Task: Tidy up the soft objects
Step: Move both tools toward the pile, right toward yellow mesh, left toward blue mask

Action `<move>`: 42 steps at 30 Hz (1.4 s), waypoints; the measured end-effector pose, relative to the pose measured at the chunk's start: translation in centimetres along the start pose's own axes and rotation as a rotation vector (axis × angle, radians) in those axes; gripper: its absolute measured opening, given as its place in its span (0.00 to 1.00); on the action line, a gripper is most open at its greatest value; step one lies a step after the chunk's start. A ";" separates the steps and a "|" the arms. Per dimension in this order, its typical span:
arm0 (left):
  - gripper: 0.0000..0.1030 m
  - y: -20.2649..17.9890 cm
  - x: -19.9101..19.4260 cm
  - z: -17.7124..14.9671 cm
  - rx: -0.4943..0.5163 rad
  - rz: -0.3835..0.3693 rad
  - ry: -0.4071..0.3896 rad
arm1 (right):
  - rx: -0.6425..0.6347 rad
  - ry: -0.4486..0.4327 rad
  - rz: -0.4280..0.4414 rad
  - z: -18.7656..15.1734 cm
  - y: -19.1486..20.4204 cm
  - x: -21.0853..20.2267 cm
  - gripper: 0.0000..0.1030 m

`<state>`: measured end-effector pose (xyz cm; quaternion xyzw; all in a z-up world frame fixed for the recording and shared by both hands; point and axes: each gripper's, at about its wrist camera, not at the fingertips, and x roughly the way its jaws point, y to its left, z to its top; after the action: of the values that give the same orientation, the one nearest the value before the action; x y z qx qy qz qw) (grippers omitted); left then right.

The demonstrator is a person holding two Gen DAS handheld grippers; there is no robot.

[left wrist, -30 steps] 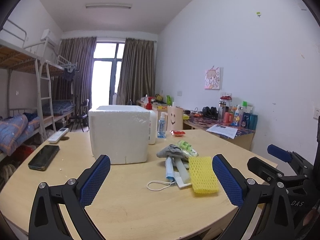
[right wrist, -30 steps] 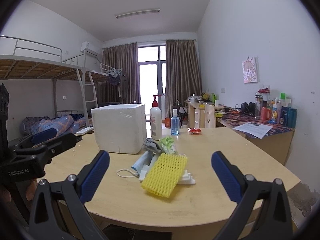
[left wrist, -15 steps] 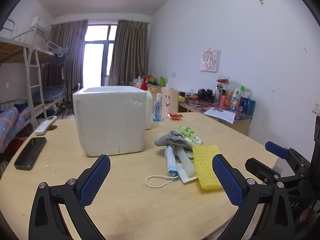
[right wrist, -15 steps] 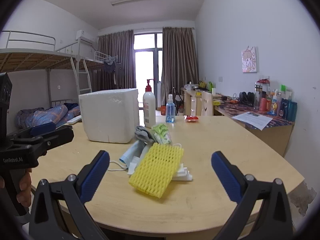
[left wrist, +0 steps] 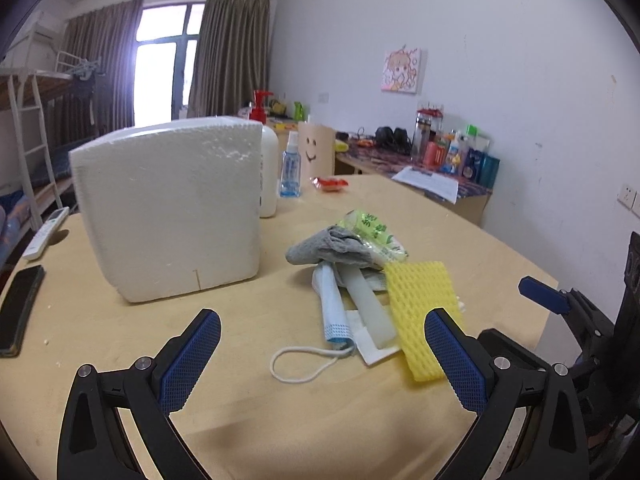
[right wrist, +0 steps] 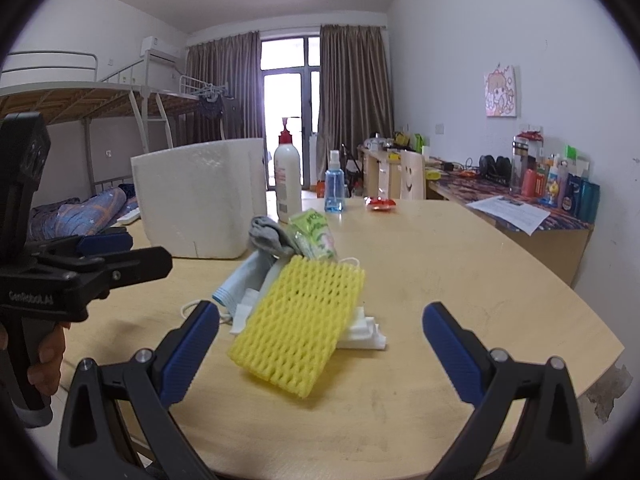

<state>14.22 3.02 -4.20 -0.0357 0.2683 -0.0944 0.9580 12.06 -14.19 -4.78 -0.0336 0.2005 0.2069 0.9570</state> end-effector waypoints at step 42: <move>0.45 2.8 10.0 1.5 -0.099 -0.173 0.301 | -0.059 0.171 0.056 0.9 -0.2 5.9 0.86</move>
<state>23.84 3.82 -8.29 -0.0911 0.4089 -0.1675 0.8924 17.42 -11.96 -6.32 -0.0737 0.2762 0.2360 0.9287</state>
